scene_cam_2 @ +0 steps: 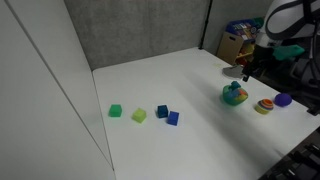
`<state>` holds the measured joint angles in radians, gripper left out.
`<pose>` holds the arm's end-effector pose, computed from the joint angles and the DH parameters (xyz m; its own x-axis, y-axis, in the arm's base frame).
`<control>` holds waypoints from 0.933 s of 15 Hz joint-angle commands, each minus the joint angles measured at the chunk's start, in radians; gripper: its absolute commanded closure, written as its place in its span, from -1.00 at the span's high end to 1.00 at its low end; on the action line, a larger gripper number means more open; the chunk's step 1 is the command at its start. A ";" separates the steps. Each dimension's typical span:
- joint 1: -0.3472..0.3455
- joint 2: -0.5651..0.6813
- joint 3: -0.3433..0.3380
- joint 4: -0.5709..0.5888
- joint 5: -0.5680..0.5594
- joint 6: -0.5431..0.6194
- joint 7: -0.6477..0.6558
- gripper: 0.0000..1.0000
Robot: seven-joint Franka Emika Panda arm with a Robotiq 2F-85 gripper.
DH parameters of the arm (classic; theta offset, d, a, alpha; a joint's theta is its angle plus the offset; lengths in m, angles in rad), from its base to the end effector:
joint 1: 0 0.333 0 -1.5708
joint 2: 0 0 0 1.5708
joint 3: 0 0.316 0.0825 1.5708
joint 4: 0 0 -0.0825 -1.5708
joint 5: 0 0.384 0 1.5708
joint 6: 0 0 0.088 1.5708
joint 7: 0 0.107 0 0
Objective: Pick up the green object from the table and put it in the green bowl
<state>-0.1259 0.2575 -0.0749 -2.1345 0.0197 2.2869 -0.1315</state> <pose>0.5475 -0.1107 0.2775 0.9913 -0.0806 -0.1039 -0.0819 -0.9966 -0.0081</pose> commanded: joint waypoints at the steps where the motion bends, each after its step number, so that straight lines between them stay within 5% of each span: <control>1: 0.011 -0.137 -0.007 -0.035 -0.018 -0.141 0.023 1.00; 6: 0.025 -0.269 -0.003 -0.015 -0.043 -0.318 0.048 1.00; 14: 0.032 -0.331 -0.006 -0.005 -0.073 -0.341 0.059 1.00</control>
